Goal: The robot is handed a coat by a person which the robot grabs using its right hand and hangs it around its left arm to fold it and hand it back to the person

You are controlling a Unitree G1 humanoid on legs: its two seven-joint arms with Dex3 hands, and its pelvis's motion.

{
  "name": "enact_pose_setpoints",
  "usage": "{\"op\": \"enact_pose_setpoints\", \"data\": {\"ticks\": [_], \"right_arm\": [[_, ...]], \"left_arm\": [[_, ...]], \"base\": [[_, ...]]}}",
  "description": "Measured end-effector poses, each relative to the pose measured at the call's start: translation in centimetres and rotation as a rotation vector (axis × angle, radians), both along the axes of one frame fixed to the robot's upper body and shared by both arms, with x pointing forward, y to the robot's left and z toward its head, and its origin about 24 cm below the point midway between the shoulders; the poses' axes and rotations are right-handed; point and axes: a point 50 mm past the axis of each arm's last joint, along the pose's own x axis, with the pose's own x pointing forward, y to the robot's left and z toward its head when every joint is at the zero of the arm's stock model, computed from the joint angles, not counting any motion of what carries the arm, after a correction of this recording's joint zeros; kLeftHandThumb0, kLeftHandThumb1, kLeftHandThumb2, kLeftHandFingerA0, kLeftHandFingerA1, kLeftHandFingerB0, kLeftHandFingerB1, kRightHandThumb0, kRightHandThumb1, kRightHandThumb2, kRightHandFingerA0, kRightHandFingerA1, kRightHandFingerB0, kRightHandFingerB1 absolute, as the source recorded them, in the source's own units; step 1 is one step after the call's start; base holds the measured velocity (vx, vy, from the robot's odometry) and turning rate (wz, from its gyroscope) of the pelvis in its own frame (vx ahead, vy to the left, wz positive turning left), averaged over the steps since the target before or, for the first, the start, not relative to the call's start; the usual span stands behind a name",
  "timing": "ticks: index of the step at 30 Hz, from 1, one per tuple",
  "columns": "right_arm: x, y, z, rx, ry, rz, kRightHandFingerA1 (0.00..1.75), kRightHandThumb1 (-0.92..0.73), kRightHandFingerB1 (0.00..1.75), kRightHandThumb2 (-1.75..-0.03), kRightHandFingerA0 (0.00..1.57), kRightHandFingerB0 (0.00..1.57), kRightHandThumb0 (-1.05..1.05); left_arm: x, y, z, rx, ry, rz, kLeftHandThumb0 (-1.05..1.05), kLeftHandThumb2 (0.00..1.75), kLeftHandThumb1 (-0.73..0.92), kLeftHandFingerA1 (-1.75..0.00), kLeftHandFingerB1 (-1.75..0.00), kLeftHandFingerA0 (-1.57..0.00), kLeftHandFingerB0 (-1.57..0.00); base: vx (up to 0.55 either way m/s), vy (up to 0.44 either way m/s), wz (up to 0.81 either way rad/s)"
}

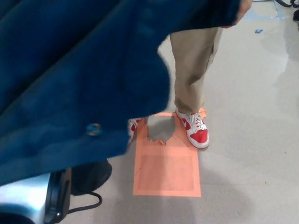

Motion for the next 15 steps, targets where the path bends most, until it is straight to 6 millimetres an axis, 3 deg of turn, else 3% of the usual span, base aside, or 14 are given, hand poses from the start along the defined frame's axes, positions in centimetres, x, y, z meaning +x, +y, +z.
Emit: {"op": "enact_pose_setpoints", "data": {"ticks": [1, 4, 5, 6, 7, 8, 9, 10, 13, 14, 15], "right_arm": [[-0.4, -0.9, -0.3, 0.019, 0.004, -0.014, 1.20, -0.92, 1.23, -0.73, 1.18, 1.06, -0.39], [-1.2, -3.0, -1.5, 0.062, 0.023, -0.047, 1.20, -0.90, 1.18, -0.68, 1.22, 1.13, -0.36], [-1.4, -3.6, -2.0, 0.075, 0.032, -0.059, 1.18, -0.70, 1.13, -1.08, 1.25, 1.14, -0.33], [-1.6, -4.2, -2.4, 0.088, 0.041, -0.070, 1.20, -0.71, 1.14, -1.07, 1.26, 1.13, -0.33], [-1.8, -5.0, -3.2, 0.108, 0.062, -0.086, 1.20, -0.91, 1.21, -0.66, 1.24, 1.13, -0.30], [-1.9, -5.6, -3.7, 0.116, 0.080, -0.095, 1.20, -0.92, 1.25, -0.66, 1.23, 1.11, -0.29], [-2.1, -6.2, -4.6, 0.122, 0.109, -0.111, 1.12, -0.73, 1.15, -1.08, 1.19, 1.14, -0.26], [-2.0, -6.8, -5.3, 0.124, 0.138, -0.125, 1.10, -0.91, 1.21, -0.67, 1.22, 1.10, -0.24], [-1.6, -8.0, -8.0, 0.119, 0.251, -0.158, 1.18, -0.92, 1.24, -0.68, 1.20, 1.07, -0.23], [-1.4, -8.2, -8.9, 0.111, 0.291, -0.167, 1.05, -0.87, 1.21, -0.66, 1.25, 1.10, -0.24], [-1.1, -8.5, -10.1, 0.101, 0.345, -0.176, 1.05, -0.87, 1.21, -0.66, 1.25, 1.10, -0.24]], "left_arm": [[0.0, 0.1, 0.0, -0.001, -0.001, 0.002, -0.36, 1.06, 0.48, -0.48, -0.46, 0.00, 0.00], [0.0, 0.2, 0.1, -0.005, -0.002, 0.007, -0.37, 1.06, 0.48, -0.48, -0.46, 0.00, 0.00], [0.0, 0.3, 0.1, -0.007, -0.002, 0.009, -0.37, 1.06, 0.48, -0.48, -0.46, 0.00, 0.00], [0.0, 0.4, 0.1, -0.008, -0.003, 0.012, -0.81, 1.03, 0.70, -0.41, -0.37, -0.05, -0.02], [0.0, 0.5, 0.1, -0.011, -0.003, 0.015, -0.77, 1.01, 0.67, -0.42, -0.35, -0.06, -0.02], [0.0, 0.5, 0.2, -0.012, -0.004, 0.016, -0.76, 1.01, 0.66, -0.42, -0.34, -0.05, -0.03], [0.0, 0.5, 0.2, -0.015, -0.004, 0.017, -0.76, 1.02, 0.67, -0.42, -0.32, -0.06, -0.01], [0.1, 0.6, 0.2, -0.016, -0.004, 0.019, -0.75, 1.02, 0.68, -0.43, -0.33, -0.07, -0.01], [0.1, 0.7, 0.2, -0.019, -0.005, 0.023, -0.77, 1.02, 0.68, -0.44, -0.35, -0.11, -0.03], [0.1, 0.7, 0.2, -0.020, -0.005, 0.024, -0.37, 1.06, 0.48, -0.48, -0.48, 0.00, 0.00], [0.1, 0.7, 0.2, -0.020, -0.005, 0.024, -0.37, 1.06, 0.48, -0.48, -0.48, 0.00, 0.00]], "base": [[0.00, 0.000, 0.00], [0.00, 0.000, 0.00], [0.00, 0.000, 0.00], [0.00, 0.000, 0.00], [0.00, 0.000, 0.00], [0.00, 0.000, 0.00], [0.00, 0.000, 0.00], [0.00, 0.000, 0.00], [0.00, 0.000, 0.00], [0.00, 0.000, 0.00], [0.00, 0.000, 0.00]]}}
